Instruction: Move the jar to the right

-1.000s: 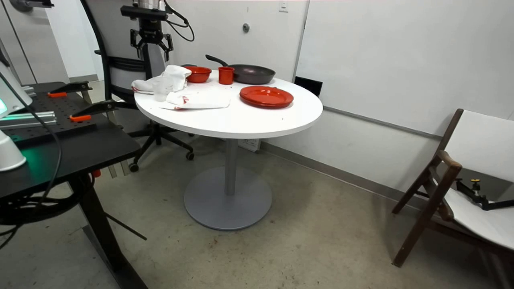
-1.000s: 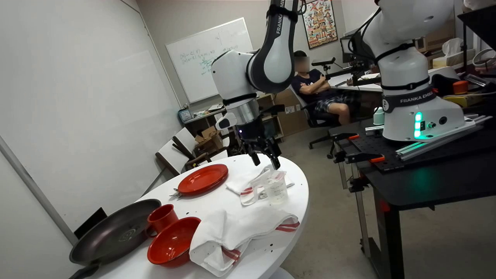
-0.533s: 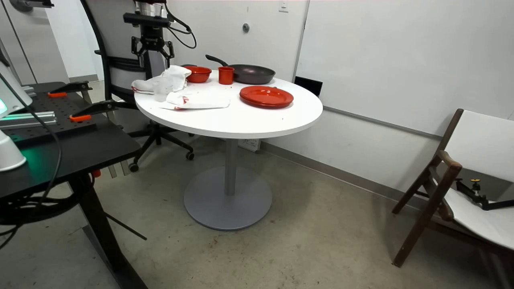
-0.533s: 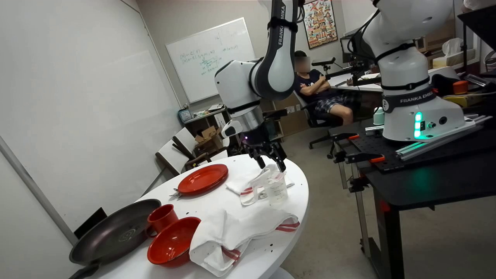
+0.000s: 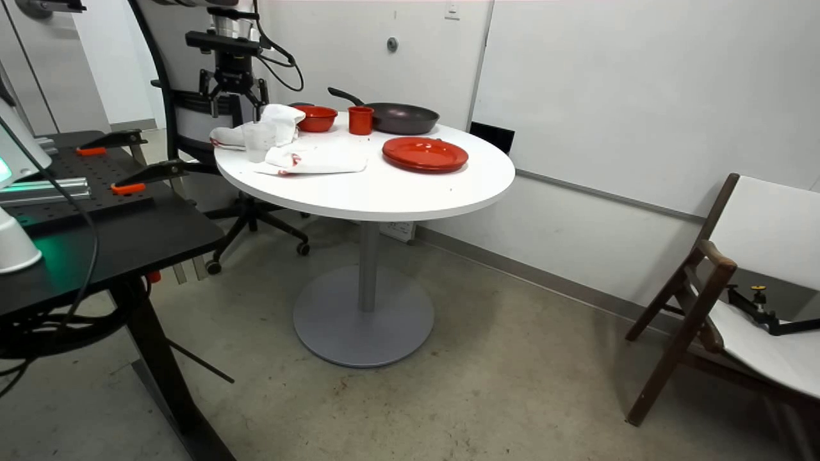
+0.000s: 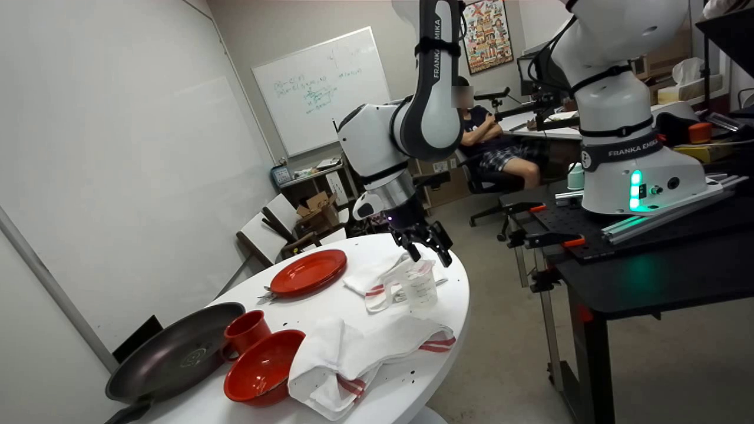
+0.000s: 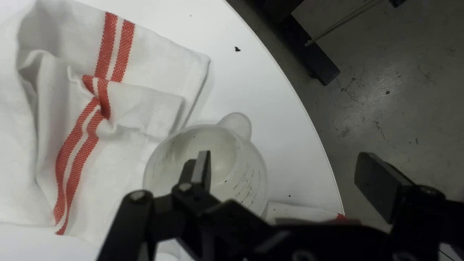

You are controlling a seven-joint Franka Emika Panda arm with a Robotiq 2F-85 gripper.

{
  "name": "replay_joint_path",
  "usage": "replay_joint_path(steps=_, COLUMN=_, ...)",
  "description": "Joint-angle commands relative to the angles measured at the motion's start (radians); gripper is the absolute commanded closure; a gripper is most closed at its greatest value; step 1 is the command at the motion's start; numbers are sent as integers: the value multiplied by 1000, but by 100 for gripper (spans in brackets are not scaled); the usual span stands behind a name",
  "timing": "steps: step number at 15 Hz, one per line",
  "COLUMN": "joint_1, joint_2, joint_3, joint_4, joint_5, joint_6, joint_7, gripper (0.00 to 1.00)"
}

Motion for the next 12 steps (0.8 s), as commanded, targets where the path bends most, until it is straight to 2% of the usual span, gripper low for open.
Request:
replay_joint_path(steps=1, joint_1=-2, joint_2=50, joint_3=15, joint_4=-1, joint_5=-22, joint_6=38, joint_7=43, gripper=0)
replay_joint_path(steps=12, joint_1=1, joint_2=174, joint_3=23, joint_4=71, joint_5=-33, joint_6=101, joint_7=40, gripper=0)
